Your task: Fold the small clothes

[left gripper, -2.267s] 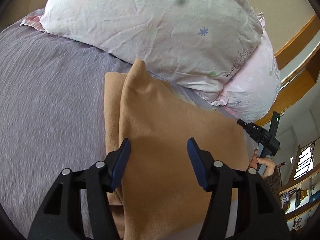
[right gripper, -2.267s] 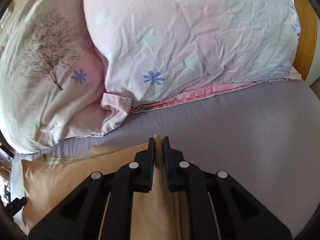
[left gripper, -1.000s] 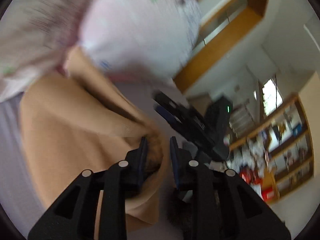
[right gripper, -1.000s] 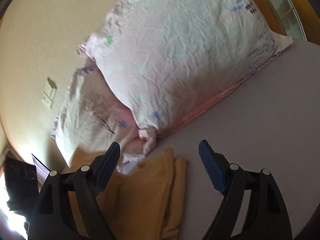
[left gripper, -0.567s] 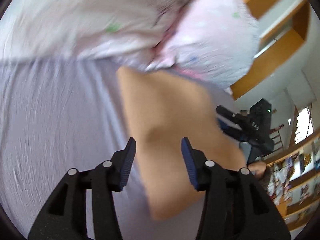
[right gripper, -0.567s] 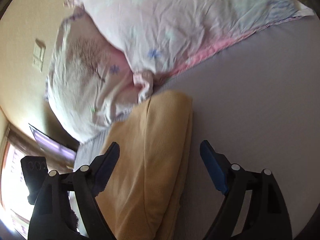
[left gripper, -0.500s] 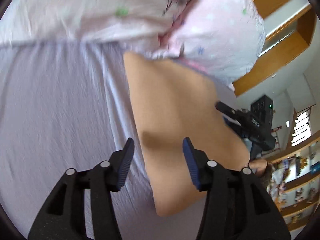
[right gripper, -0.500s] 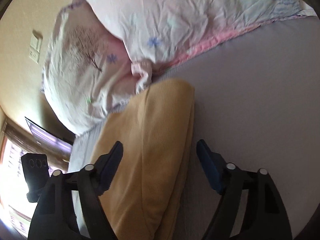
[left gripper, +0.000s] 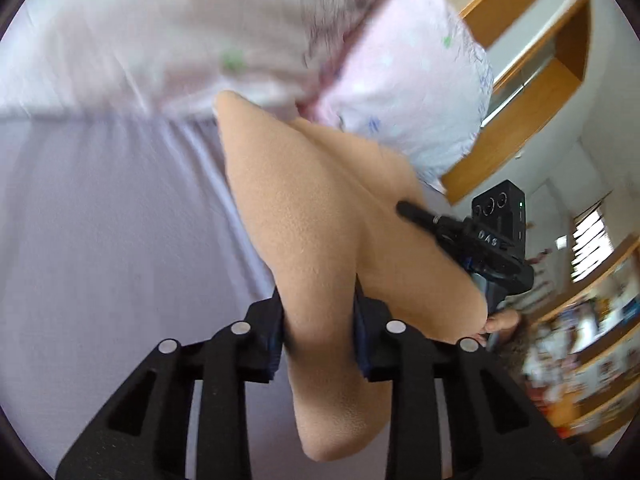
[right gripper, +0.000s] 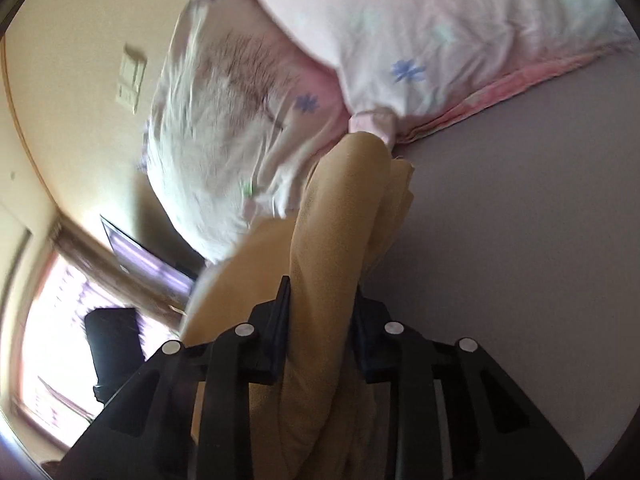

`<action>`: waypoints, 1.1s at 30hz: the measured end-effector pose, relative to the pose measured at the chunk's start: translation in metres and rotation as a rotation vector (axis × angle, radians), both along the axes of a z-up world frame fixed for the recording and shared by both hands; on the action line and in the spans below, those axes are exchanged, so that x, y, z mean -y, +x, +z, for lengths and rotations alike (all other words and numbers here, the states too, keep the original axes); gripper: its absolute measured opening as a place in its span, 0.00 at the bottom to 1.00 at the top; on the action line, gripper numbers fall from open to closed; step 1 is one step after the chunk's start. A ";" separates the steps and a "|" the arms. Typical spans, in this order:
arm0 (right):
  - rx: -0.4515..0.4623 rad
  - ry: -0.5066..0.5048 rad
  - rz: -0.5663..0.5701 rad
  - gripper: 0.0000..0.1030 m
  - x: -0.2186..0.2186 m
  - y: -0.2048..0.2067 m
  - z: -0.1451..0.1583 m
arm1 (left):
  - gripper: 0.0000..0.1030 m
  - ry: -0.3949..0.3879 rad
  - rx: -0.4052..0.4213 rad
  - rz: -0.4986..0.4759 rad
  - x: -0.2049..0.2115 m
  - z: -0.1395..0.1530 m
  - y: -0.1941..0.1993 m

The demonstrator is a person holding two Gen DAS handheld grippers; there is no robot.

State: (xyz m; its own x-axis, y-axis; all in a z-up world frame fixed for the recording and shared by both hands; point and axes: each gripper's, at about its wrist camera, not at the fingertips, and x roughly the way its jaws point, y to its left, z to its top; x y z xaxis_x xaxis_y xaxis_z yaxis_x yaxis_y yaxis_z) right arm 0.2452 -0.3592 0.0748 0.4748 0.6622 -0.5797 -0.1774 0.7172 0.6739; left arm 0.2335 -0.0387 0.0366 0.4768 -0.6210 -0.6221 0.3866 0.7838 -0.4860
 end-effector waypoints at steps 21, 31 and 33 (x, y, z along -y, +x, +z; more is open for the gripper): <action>-0.127 -0.001 -0.044 0.77 -0.044 -0.117 0.023 | 0.76 0.181 0.019 -0.120 0.025 -0.020 -0.065; 0.039 -0.629 -0.174 0.99 -0.083 -0.176 0.020 | 0.98 0.384 0.076 0.124 0.010 -0.034 -0.082; 0.018 -0.672 -0.165 0.99 -0.089 -0.173 0.006 | 0.98 0.424 0.066 0.142 0.008 -0.038 -0.080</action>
State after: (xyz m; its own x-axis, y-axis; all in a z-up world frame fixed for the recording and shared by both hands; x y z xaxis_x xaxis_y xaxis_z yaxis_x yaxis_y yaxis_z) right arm 0.0718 -0.2701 0.0812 0.5516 0.0807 -0.8302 -0.0372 0.9967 0.0722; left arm 0.1531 -0.0470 -0.0013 0.5860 -0.2438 -0.7728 0.2807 0.9557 -0.0887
